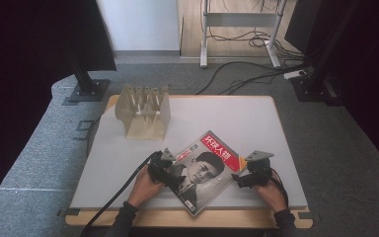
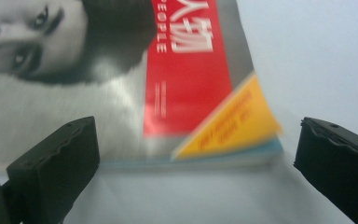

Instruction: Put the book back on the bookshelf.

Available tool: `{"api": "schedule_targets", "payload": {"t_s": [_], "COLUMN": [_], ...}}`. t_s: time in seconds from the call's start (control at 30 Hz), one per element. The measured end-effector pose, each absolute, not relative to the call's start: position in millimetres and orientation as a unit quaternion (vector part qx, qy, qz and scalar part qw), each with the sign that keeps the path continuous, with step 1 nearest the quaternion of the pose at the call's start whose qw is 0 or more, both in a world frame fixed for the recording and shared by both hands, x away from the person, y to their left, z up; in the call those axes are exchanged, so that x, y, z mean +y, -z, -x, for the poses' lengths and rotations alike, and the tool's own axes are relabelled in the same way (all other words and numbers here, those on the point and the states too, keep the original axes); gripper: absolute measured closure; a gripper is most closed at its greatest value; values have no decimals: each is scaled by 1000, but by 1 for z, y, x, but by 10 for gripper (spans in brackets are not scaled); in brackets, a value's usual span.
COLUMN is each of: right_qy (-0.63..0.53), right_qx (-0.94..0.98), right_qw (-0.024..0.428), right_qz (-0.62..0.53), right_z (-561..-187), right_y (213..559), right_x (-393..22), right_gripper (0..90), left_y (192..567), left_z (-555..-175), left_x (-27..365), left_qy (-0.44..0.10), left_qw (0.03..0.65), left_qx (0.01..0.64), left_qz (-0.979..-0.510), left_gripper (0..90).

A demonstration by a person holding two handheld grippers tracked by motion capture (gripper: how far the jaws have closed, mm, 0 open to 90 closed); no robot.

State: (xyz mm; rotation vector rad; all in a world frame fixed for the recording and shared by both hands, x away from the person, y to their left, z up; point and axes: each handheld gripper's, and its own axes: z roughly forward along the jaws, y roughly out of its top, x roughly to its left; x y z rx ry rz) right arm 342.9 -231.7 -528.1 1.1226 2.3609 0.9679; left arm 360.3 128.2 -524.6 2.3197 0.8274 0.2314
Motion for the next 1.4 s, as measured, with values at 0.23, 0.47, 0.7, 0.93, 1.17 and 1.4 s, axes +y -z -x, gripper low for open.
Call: {"api": "schedule_targets", "payload": {"t_s": [0.23, 0.47, 0.7, 0.93, 1.17, 1.4], "right_qy": [-333, -330, -339, -329, -319, -312], "right_qx": [840, 839, 831, 834, 835, 834], "right_qw": [179, 187, 172, 173, 182, 184], "right_qz": [-389, -391, -406, -408, -409, -417], "right_z": [-333, -339, -347, -356, -370, -392], "right_y": [532, 531, 534, 532, 530, 529], "right_x": [-235, -229, -231, -229, -225, -223], "right_gripper": [0, 0, 0, 0, 0, 0], "left_y": [524, 512, 506, 523, 522, 525], "left_z": [-348, -349, -365, -378, -367, -350], "left_x": [127, 151, 188, 199, 194, 189], "left_qy": [-87, -114, -160, -160, -159, -139], "left_qw": [325, 314, 301, 292, 293, 309], "left_qx": [317, 320, 367, 396, 381, 381], "left_qz": [-887, -886, -865, -856, -863, -860], "left_gripper": [0, 0, 0, 0, 0, 0]}}
